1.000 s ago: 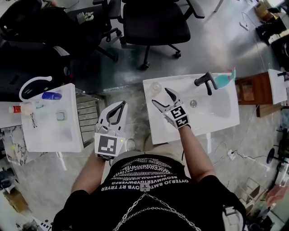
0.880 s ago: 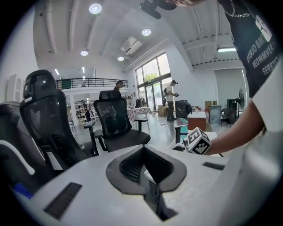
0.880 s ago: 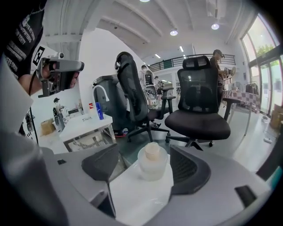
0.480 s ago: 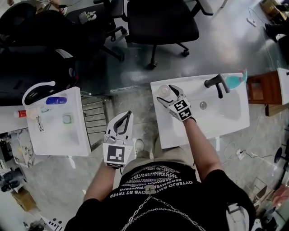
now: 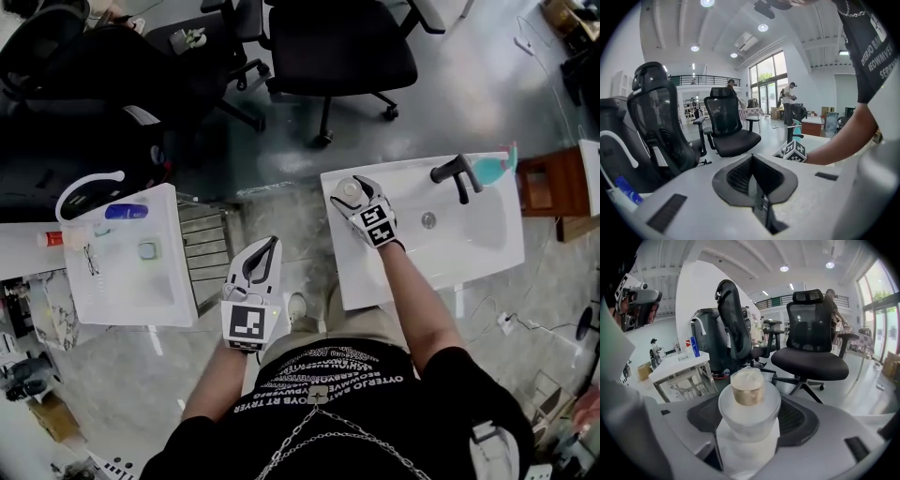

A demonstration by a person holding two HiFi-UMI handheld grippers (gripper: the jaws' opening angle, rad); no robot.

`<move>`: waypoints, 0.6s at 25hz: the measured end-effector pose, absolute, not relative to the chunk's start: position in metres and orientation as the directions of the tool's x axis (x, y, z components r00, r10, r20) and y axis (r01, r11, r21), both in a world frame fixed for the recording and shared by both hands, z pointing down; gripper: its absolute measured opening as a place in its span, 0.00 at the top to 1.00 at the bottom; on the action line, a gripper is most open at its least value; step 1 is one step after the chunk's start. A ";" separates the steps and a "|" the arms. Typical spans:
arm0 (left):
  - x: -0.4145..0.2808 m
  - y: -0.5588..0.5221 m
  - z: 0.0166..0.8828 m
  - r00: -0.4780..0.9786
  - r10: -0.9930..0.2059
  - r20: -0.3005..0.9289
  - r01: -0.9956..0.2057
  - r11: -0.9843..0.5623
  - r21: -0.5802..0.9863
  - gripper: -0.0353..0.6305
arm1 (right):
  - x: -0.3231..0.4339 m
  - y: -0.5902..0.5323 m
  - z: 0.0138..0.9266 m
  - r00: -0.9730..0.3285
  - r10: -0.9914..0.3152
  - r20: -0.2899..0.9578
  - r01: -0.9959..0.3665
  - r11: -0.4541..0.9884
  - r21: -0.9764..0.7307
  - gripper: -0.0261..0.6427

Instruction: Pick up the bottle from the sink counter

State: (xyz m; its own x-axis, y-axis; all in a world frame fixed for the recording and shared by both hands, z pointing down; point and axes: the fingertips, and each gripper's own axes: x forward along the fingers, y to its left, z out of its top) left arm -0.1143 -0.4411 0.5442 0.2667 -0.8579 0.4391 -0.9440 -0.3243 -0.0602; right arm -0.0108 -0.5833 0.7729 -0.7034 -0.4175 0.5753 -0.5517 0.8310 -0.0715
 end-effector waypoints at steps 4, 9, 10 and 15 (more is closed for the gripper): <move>-0.119 -0.433 0.528 0.273 -0.866 0.418 -0.940 -0.333 -0.076 0.94 | 0.001 -0.572 0.747 -0.699 -0.429 0.573 -0.578 0.810 -0.099 0.46; -0.133 -0.419 0.512 0.284 -0.876 0.390 -0.934 -0.345 -0.095 0.94 | 0.008 -0.549 0.688 -0.712 -0.452 0.538 -0.572 0.817 -0.071 0.46; -0.133 -0.418 0.509 0.292 -0.877 0.381 -0.930 -0.354 -0.102 0.94 | 0.010 -0.545 0.675 -0.711 -0.455 0.535 -0.571 0.819 -0.062 0.46; -0.131 -0.407 0.484 0.335 -0.880 0.337 -0.910 -0.395 -0.125 0.94 | 0.012 -0.509 0.617 -0.706 -0.445 0.551 -0.576 0.814 -0.081 0.46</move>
